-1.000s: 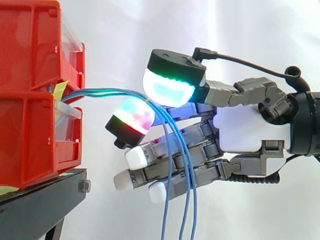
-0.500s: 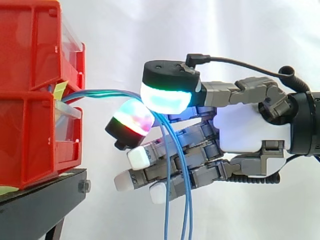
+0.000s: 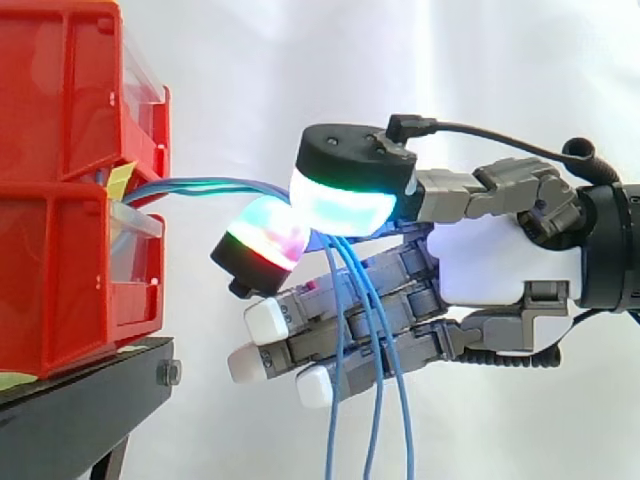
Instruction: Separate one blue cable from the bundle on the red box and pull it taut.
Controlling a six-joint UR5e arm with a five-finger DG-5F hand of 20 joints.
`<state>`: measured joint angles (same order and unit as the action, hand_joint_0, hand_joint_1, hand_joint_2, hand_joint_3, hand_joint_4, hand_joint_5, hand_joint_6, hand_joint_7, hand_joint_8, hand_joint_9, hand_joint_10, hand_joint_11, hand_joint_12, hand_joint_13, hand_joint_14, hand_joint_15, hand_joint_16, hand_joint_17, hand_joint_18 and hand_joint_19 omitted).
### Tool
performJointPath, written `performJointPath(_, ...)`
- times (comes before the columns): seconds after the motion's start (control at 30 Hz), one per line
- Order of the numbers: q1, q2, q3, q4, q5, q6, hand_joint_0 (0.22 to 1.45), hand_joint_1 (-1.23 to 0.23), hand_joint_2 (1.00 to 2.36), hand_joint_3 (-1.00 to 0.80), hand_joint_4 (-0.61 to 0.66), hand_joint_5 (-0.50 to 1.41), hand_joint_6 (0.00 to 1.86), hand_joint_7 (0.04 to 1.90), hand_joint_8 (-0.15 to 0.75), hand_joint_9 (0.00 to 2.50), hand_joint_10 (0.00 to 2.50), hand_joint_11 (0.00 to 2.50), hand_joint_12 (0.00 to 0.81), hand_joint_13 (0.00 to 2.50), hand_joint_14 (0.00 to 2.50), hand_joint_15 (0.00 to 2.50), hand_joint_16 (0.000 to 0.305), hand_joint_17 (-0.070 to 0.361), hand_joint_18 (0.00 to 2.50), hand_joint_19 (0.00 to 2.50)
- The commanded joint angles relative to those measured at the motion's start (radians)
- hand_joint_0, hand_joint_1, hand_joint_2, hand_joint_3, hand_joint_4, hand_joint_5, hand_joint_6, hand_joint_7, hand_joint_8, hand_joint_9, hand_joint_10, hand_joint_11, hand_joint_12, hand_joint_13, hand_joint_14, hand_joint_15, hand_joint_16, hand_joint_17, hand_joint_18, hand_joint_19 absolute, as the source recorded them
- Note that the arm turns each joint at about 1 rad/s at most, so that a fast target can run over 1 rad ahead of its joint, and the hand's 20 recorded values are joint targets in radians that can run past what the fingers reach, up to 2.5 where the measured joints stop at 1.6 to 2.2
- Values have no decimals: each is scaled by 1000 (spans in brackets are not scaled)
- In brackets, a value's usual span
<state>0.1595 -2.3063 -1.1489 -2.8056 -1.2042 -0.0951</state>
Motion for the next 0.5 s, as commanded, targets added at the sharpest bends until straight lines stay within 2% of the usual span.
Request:
performJointPath(0.0, 0, 1, 0, 0, 0, 0, 578, -767, 1004, -446, 213, -100, 501, 1357, 309, 713, 10, 374, 362, 433, 7, 206, 50, 112, 530, 483)
performJointPath(0.07, 0, 1, 0, 0, 0, 0, 548, -705, 1000, -496, 227, -96, 501, 1360, 320, 732, 12, 374, 370, 443, 7, 204, 51, 114, 541, 476)
performJointPath(0.27, 2, -1, 0, 0, 0, 0, 524, -598, 1000, -500, 239, -86, 501, 1355, 337, 775, 12, 379, 376, 474, 6, 208, 52, 117, 561, 487)
performJointPath(0.47, 2, 1, -2, 0, 0, 0, 558, -614, 1000, -500, 235, -81, 501, 1367, 337, 804, 10, 383, 369, 509, 7, 218, 50, 113, 593, 498)
